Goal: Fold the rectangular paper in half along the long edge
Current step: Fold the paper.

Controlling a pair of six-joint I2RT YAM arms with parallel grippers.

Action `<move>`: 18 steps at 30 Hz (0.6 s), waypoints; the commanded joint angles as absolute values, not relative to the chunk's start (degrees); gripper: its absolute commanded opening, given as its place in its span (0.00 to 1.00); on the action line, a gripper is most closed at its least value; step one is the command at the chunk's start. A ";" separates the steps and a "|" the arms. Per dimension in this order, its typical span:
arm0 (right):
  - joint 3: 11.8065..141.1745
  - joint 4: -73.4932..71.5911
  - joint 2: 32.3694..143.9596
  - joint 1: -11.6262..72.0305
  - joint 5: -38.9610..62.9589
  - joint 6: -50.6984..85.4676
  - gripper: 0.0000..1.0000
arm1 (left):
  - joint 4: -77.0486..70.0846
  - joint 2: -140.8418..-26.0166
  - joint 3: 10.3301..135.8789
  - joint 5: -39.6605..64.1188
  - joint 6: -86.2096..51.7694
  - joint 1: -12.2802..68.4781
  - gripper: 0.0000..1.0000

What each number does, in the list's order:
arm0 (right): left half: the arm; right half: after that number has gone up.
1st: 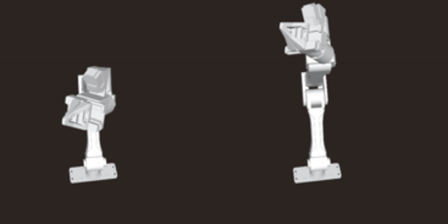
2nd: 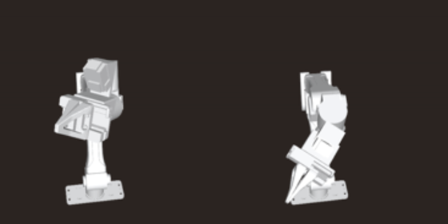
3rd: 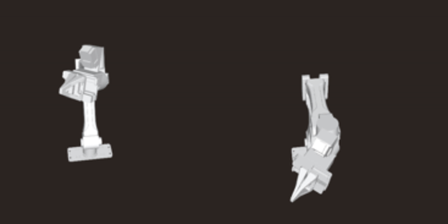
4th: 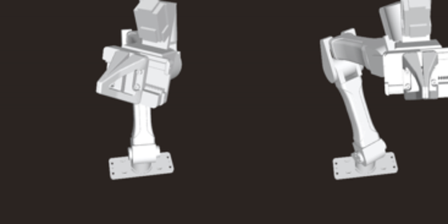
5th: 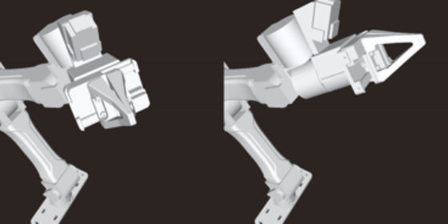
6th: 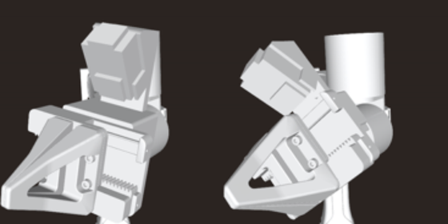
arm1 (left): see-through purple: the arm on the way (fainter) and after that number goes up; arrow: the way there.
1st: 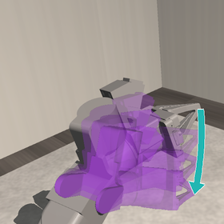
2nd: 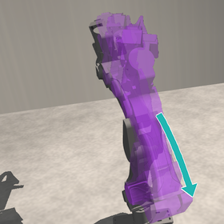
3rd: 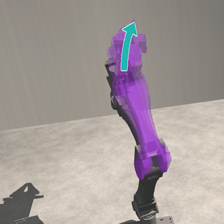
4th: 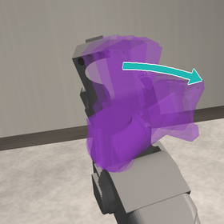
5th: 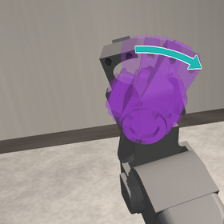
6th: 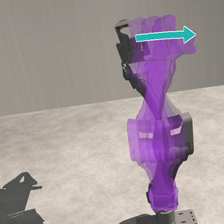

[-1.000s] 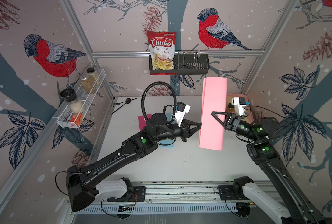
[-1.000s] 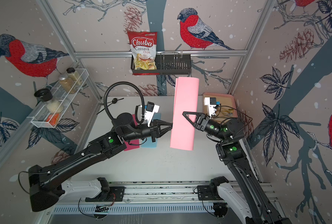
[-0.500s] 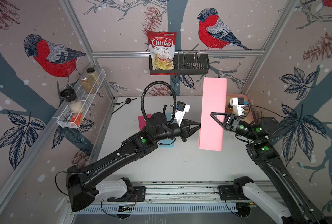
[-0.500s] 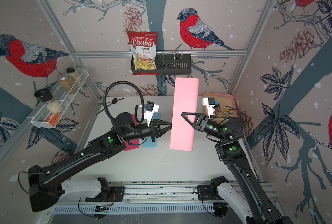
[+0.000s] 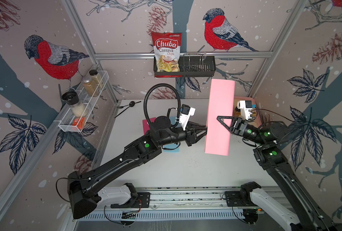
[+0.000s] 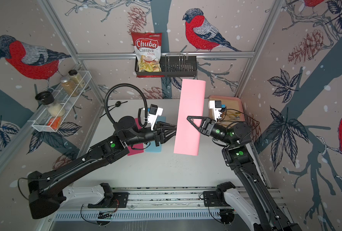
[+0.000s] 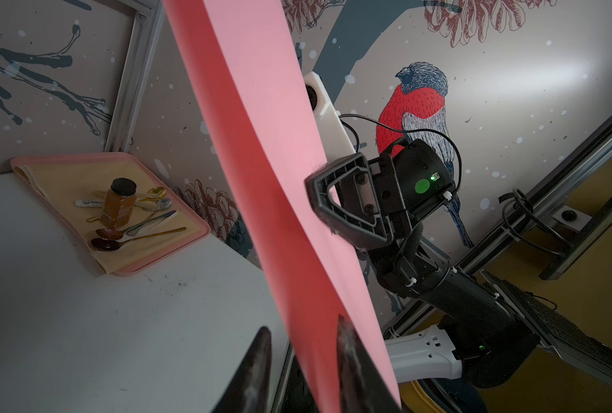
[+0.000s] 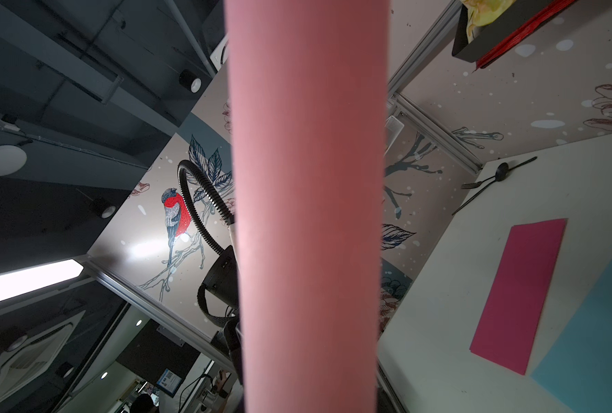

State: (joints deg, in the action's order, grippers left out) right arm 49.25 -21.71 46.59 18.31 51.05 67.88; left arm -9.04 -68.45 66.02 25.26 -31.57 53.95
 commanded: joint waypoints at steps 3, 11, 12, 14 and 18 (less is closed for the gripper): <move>50.02 -21.36 46.17 18.23 53.14 67.31 0.26 | -8.50 -67.67 66.24 24.35 -30.79 54.20 0.36; 47.53 -29.52 45.56 18.24 57.75 73.73 0.26 | -7.64 -66.36 67.16 23.31 -30.31 54.15 0.38; 46.82 -31.66 45.44 18.25 58.15 75.41 0.26 | -7.86 -66.30 67.24 23.58 -30.44 54.19 0.38; 45.51 -36.39 45.35 18.32 58.55 78.82 0.26 | -8.31 -66.53 67.51 24.08 -30.85 54.21 0.39; 44.41 -40.03 44.94 18.63 58.86 81.53 0.26 | -8.96 -66.67 67.66 24.43 -31.15 54.22 0.39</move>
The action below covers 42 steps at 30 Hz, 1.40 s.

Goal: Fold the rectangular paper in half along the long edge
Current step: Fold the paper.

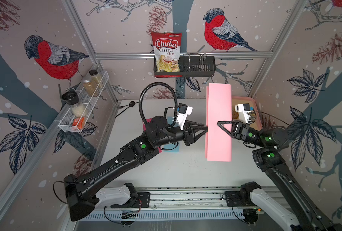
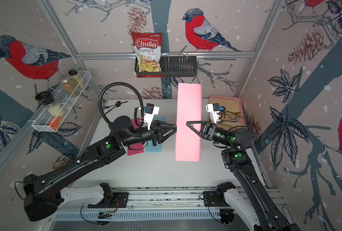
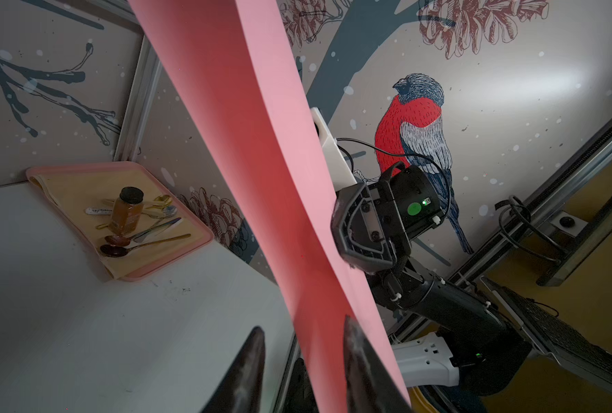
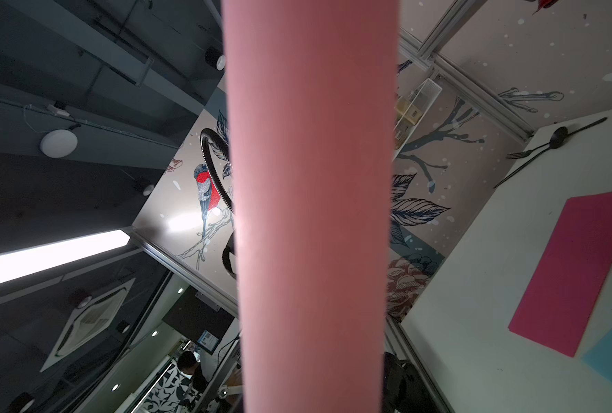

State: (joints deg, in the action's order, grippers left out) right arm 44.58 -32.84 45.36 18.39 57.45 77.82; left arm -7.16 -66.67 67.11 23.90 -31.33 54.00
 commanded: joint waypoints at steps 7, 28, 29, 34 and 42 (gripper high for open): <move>44.67 -39.74 44.75 19.44 59.14 81.25 0.27 | -8.85 -67.10 68.05 24.52 -30.94 54.17 0.39; 45.60 -29.69 44.20 20.78 57.44 72.80 0.26 | -9.19 -67.68 67.72 25.40 -31.04 54.49 0.03; 45.75 -29.13 44.21 20.78 57.43 72.41 0.25 | -9.07 -67.63 67.78 25.33 -31.02 54.49 0.03; 46.89 -26.98 44.10 20.80 57.21 70.86 0.24 | -8.70 -67.31 67.94 25.05 -30.88 54.50 0.03; 47.35 -25.69 44.19 20.57 57.54 69.92 0.25 | -8.19 -67.14 68.12 24.74 -30.60 54.53 0.07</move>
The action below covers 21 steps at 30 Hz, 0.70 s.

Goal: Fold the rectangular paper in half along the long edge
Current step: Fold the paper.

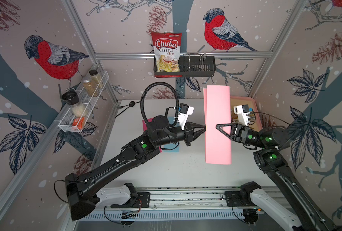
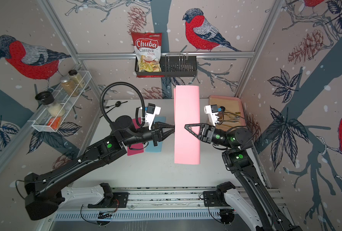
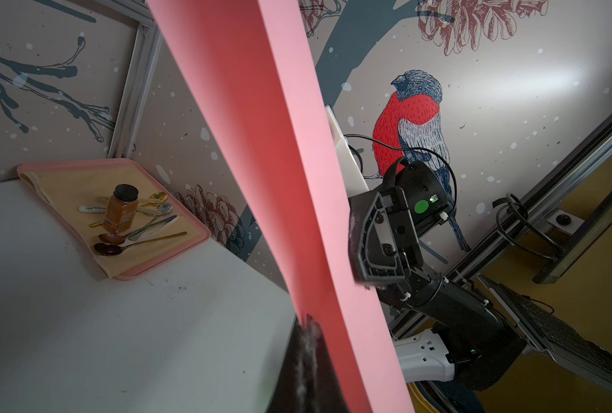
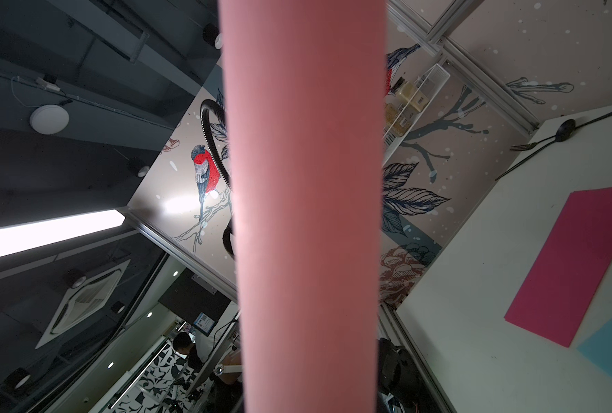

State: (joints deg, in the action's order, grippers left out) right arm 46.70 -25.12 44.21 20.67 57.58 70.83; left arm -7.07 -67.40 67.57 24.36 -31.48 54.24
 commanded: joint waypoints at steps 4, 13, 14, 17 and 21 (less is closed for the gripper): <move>47.92 -23.70 44.14 20.57 57.97 68.56 0.25 | -8.22 -67.04 68.04 24.52 -30.59 54.54 0.10; 49.47 -19.83 43.95 20.61 58.57 65.98 0.25 | -8.26 -67.12 68.13 24.59 -30.60 54.57 0.14; 49.59 -19.38 43.99 20.58 58.64 65.64 0.25 | -8.26 -67.11 68.16 24.60 -30.63 54.55 0.14; 49.48 -19.25 43.95 20.71 58.87 65.61 0.25 | -8.29 -67.06 68.09 24.60 -30.68 54.53 0.15; 49.61 -18.33 43.84 20.70 59.10 64.89 0.25 | -8.31 -67.05 68.09 24.60 -30.75 54.57 0.15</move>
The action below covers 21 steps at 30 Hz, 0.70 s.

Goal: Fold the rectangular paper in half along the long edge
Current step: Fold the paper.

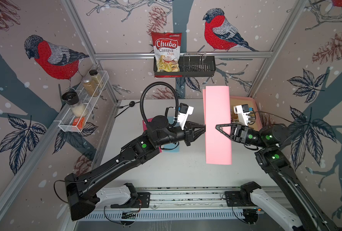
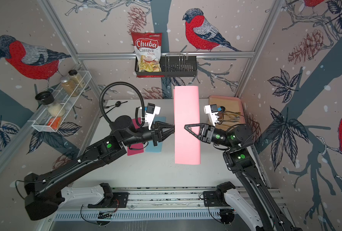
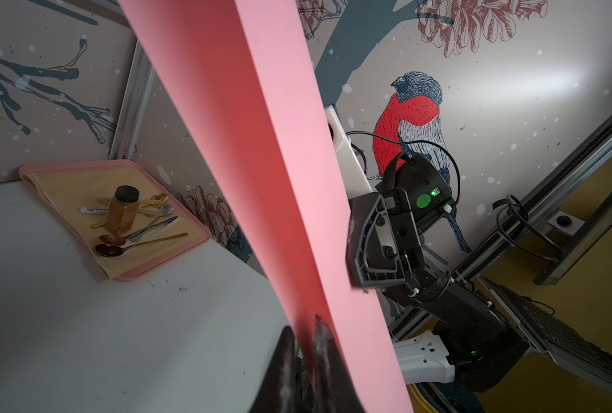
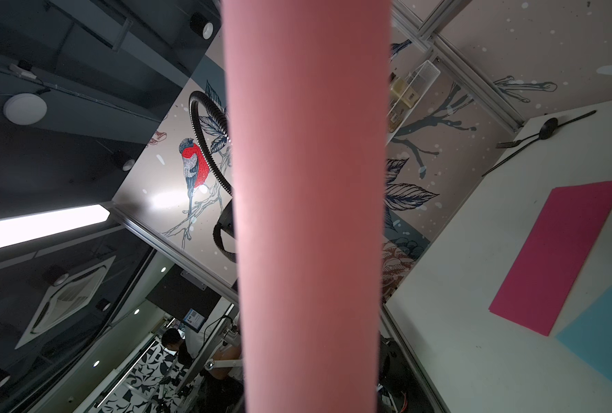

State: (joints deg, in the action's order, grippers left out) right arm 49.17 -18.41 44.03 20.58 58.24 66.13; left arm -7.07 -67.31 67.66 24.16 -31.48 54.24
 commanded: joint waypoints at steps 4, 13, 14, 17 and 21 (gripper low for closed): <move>49.85 -17.85 43.95 20.68 59.40 64.60 0.25 | -8.35 -66.96 68.06 24.59 -30.74 54.54 0.15; 50.02 -17.22 43.97 20.73 59.42 64.18 0.29 | -8.36 -67.15 68.14 24.91 -30.42 54.58 0.00; 50.14 -16.90 43.95 20.70 59.54 64.04 0.29 | -8.42 -67.17 68.13 24.92 -30.46 54.58 0.00; 50.34 -15.90 43.99 20.68 59.72 63.26 0.29 | -8.35 -67.19 68.25 24.92 -30.54 54.55 0.00; 50.70 -14.67 43.95 20.69 60.28 62.42 0.29 | -8.36 -67.12 68.23 24.87 -30.56 54.53 0.00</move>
State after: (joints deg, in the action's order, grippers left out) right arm 50.09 -15.07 44.01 20.60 58.98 64.18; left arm -7.07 -67.22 67.75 24.21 -31.11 54.28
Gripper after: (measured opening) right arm 0.293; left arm 0.046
